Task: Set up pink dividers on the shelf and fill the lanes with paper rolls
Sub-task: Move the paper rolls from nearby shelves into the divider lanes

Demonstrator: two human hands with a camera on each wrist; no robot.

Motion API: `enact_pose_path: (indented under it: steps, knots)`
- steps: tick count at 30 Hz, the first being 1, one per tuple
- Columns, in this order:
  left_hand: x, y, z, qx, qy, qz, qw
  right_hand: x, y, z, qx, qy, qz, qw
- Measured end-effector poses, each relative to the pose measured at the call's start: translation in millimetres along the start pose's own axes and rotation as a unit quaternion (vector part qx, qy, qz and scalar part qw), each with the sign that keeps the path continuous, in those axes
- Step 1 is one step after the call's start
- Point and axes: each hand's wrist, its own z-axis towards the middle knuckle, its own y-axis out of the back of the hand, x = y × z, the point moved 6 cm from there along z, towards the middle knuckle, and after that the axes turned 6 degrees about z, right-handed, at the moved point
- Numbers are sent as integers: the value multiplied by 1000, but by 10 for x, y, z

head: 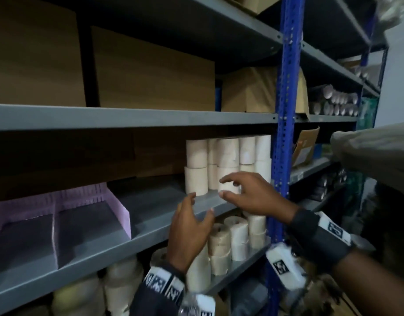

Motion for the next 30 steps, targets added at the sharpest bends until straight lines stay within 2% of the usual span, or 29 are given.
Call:
enact_pose_path:
  steps: [9,14,17,22,27,30]
  knots:
    - [247,-342,1503,-17,43,-26,999,-388,-192,1681,0,40,-71,997]
    - [436,-485,2126,-28,85,-43,995,-595,-316,2243,21,30,-113,993]
    - [499,-590,2351,-34,102,-56,993,-646,-407,2466,63,27,-165,984]
    - [518,-689,2565,-36,89,-85,992,-607,-538,2708,140,10,-216,966]
    - [525,-751,2611,-2,84,-67,994,-566,-515,2693,125,24,-196,972]
    - [505,-680,2580,-9,76,-62,995,-502,-461,2523,104,70,-89,988]
